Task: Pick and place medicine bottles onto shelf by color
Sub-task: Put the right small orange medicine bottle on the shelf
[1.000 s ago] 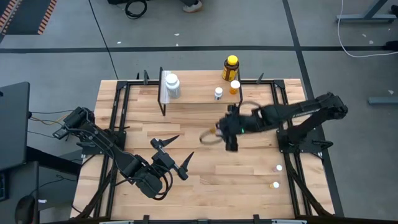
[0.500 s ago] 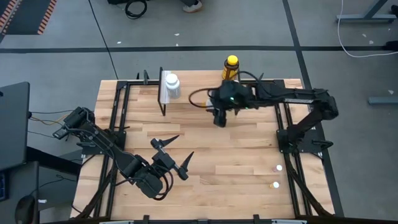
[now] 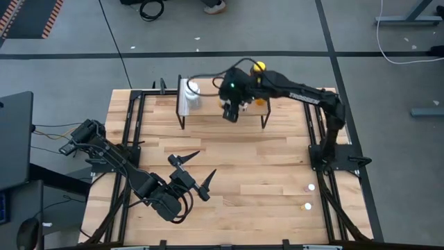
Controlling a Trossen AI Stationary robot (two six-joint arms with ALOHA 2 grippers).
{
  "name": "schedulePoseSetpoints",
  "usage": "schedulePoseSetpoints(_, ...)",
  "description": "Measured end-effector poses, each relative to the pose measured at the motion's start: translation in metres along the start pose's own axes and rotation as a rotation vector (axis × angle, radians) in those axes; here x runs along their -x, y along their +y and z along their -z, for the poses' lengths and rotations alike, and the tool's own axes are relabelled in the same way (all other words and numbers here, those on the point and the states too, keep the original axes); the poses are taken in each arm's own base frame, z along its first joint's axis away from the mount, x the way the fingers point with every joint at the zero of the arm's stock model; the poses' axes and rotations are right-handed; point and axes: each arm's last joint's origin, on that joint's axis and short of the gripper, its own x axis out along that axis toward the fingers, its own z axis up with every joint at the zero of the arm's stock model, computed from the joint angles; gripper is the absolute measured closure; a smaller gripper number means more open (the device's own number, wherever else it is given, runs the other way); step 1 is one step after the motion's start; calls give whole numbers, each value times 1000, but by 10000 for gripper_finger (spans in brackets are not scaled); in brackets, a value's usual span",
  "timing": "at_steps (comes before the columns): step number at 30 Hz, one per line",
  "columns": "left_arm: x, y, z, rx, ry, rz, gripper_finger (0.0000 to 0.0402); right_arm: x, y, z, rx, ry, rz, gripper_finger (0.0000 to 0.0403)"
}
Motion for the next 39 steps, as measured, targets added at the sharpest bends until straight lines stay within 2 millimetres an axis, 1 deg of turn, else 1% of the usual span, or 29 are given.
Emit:
schedulePoseSetpoints(4, 0, 0, 0, -2, 0, 0, 2, -3, -26, -6, -60, 23, 21, 174)
schedulePoseSetpoints(8, 0, 0, 0, -3, 0, 0, 2, -5, -50, -8, -106, 34, 55, 174)
schedulePoseSetpoints(13, 0, 0, 0, -4, 1, 0, 2, -5, -77, -3, -161, 49, 93, 174)
schedulePoseSetpoints(17, 0, 0, 1, -14, 2, 0, 2, -4, -94, 3, -198, 81, 118, 174)
schedulePoseSetpoints(20, 0, 0, 2, -28, 3, -2, 2, -4, -100, 5, -211, 85, 127, 174)
schedulePoseSetpoints(24, 0, 0, 2, -28, 3, -2, 2, -5, -102, 6, -215, 88, 130, 174)
schedulePoseSetpoints(26, 0, 0, 2, -27, 3, -3, 2, -10, -101, 8, -214, 101, 127, 174)
schedulePoseSetpoints(29, 1, 0, 2, -23, 2, -2, 2, -23, -100, 15, -212, 139, 122, 174)
schedulePoseSetpoints(33, 1, 0, 2, -24, 2, -2, 2, -38, -103, 24, -210, 167, 122, 174)
schedulePoseSetpoints(39, 1, 0, 2, -25, 2, -2, 2, -39, -111, 27, -237, 161, 120, 174)
